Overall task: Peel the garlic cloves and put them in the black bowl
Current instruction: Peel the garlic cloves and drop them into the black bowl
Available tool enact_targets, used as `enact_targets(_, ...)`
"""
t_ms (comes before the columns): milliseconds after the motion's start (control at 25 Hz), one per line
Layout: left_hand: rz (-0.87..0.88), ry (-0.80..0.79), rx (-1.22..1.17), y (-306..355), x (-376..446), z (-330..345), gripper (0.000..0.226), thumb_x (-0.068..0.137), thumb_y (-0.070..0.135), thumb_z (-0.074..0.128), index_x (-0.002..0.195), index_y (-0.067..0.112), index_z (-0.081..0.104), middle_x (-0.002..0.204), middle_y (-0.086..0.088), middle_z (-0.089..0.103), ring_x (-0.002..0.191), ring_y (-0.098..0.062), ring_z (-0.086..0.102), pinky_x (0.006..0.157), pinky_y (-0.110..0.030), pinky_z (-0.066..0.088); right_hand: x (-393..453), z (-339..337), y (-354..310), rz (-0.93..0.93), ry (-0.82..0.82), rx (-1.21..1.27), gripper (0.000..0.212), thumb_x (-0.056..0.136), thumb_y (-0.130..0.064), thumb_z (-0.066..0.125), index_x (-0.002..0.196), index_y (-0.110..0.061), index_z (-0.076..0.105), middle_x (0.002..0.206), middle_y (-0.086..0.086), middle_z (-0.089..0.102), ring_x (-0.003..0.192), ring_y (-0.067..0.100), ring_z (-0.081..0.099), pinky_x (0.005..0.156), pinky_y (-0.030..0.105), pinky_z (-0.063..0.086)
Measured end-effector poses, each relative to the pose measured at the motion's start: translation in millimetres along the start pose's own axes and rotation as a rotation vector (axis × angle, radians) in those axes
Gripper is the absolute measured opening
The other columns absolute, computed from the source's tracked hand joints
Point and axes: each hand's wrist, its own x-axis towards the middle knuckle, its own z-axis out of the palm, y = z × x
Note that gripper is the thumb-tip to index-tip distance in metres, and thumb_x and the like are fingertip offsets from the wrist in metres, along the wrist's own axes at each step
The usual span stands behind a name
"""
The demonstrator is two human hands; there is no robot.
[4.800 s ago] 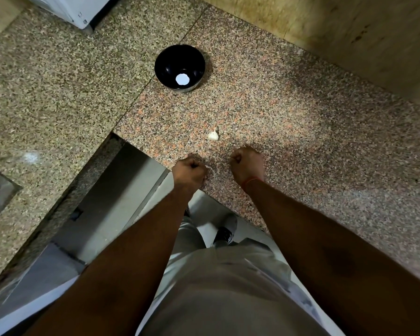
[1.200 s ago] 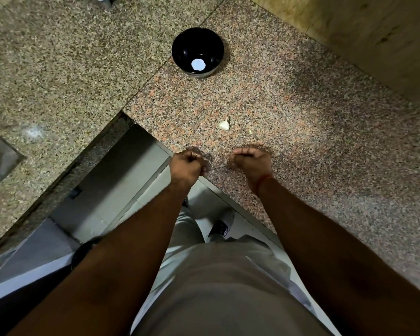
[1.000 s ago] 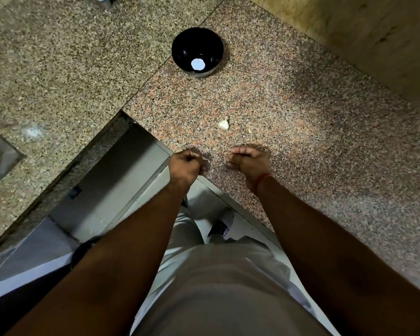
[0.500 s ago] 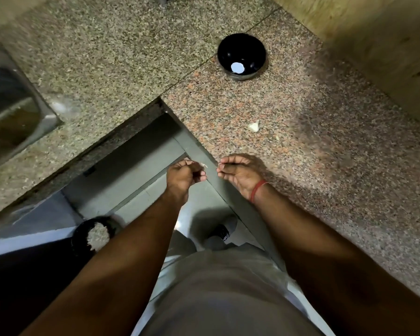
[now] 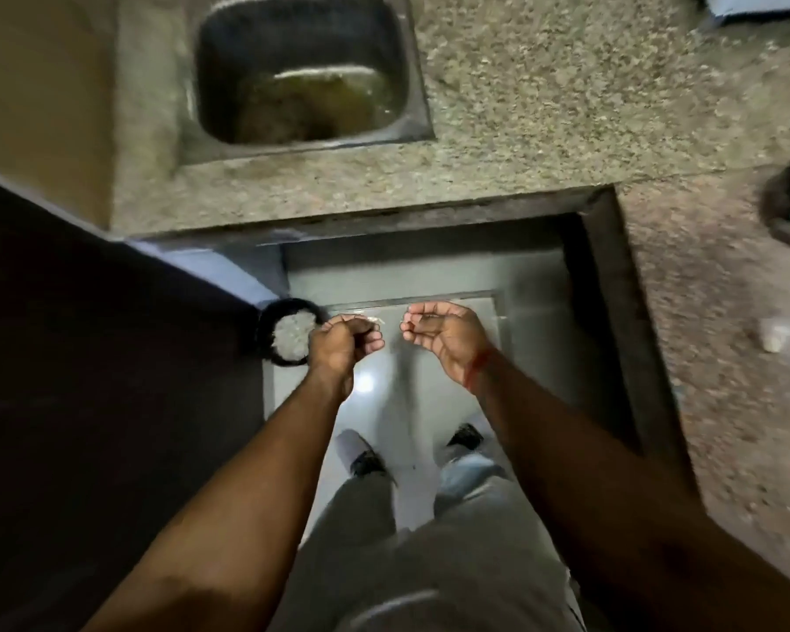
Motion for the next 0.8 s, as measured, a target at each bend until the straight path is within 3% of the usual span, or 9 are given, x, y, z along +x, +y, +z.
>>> enact_targets(200, -0.05, 0.177, -0.15, -5.0, 87.8, -107.5, 0.013, 0.087, -0.009, 0.056, 0.084, -0.002, 0.067, 0.071, -0.015, 0.069, 0.053, -0.021, 0.065, 0.059, -0.029, 0.061, 96.9, 102.4, 67.3, 0.122, -0.119, -0.137, 0.021, 0.087, 0.018, 0.055, 0.097, 0.004, 0.066, 0.088, 0.02, 0.068, 0.077, 0.03, 0.069, 0.079, 0.038, 0.06)
enact_targets(400, -0.115, 0.302, -0.323, -47.1, 206.6, -172.7, 0.013, 0.085, -0.008, 0.053, 0.086, -0.003, 0.066, 0.072, -0.018, 0.068, 0.055, -0.024, 0.064, 0.056, -0.032, 0.058, 221.4, 137.3, 152.7, 0.165, -0.146, -0.253, 0.02, 0.091, 0.014, 0.053, 0.092, 0.004, 0.07, 0.085, 0.02, 0.07, 0.071, 0.028, 0.07, 0.068, 0.034, 0.061)
enact_targets(560, -0.158, 0.328, -0.431, -86.4, 302.7, -209.5, 0.013, 0.08, -0.001, 0.05, 0.079, 0.001, 0.063, 0.063, -0.009, 0.062, 0.047, -0.017, 0.057, 0.052, -0.028, 0.053, 316.7, 151.7, 217.3, 0.195, -0.166, -0.302, 0.021, 0.093, 0.007, 0.048, 0.087, 0.007, 0.068, 0.073, 0.017, 0.07, 0.059, 0.024, 0.067, 0.058, 0.029, 0.057)
enact_targets(680, -0.122, 0.414, -0.328, -113.5, 355.3, -220.4, 0.015, 0.094, -0.007, 0.054, 0.085, -0.001, 0.065, 0.063, -0.009, 0.067, 0.047, -0.015, 0.062, 0.052, -0.025, 0.056, 362.0, 165.3, 253.7, 0.187, -0.171, -0.364, 0.011, 0.076, -0.007, 0.06, 0.073, 0.002, 0.066, 0.067, 0.016, 0.066, 0.056, 0.023, 0.062, 0.057, 0.028, 0.052)
enact_targets(800, -0.128, 0.488, -0.334, -137.4, 390.8, -229.2, 0.008, 0.092, 0.0, 0.07, 0.092, 0.0, 0.062, 0.068, -0.014, 0.067, 0.045, -0.014, 0.063, 0.047, -0.024, 0.055, 393.8, 172.4, 292.5, 0.031, -0.173, -0.661, 0.01, 0.078, 0.011, 0.07, 0.076, 0.002, 0.073, 0.074, 0.016, 0.071, 0.064, 0.021, 0.064, 0.065, 0.027, 0.053)
